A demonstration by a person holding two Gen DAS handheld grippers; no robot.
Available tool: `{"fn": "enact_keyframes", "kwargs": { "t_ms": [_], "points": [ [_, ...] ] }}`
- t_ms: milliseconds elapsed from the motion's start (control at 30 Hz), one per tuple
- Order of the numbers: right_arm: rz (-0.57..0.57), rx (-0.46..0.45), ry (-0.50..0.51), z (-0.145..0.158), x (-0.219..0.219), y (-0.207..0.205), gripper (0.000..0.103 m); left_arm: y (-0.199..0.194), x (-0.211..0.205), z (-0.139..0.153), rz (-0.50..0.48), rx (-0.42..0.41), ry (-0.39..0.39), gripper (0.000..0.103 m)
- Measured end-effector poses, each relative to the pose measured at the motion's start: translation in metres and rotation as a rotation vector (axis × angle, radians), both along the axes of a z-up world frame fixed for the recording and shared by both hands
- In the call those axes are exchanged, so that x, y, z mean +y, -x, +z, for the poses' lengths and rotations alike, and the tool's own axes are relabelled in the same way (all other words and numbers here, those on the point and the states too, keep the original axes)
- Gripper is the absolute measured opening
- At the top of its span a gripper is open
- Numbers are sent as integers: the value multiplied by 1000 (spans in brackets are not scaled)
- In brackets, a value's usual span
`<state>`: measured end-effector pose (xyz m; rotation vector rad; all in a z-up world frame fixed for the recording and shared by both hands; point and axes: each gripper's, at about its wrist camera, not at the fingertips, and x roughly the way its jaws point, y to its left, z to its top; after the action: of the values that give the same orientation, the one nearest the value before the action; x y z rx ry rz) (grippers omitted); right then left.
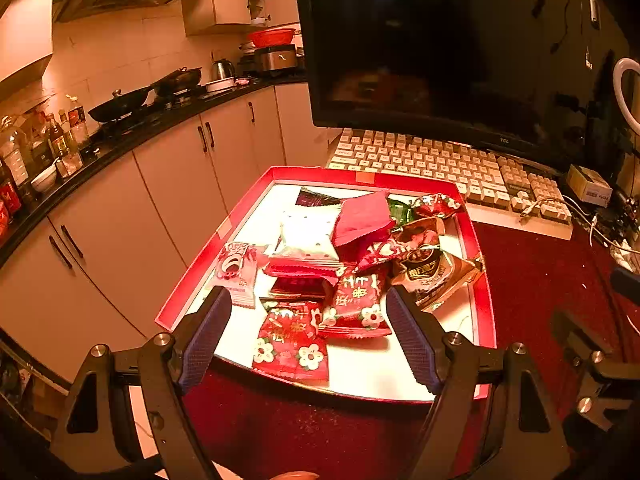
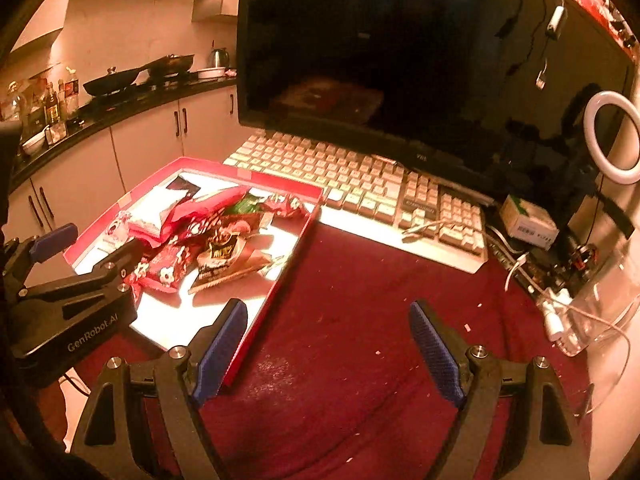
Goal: Organize snacks
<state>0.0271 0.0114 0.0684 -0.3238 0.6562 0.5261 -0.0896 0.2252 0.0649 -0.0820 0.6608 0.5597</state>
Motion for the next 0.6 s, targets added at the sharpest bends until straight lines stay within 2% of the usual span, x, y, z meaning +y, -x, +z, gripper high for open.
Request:
{"fn": "enact_keyframes", "kwargs": {
  "t_ms": [600],
  "points": [
    [39, 31, 23, -10, 18, 10, 84, 3, 8, -1, -4, 0, 5, 80]
  ]
}}
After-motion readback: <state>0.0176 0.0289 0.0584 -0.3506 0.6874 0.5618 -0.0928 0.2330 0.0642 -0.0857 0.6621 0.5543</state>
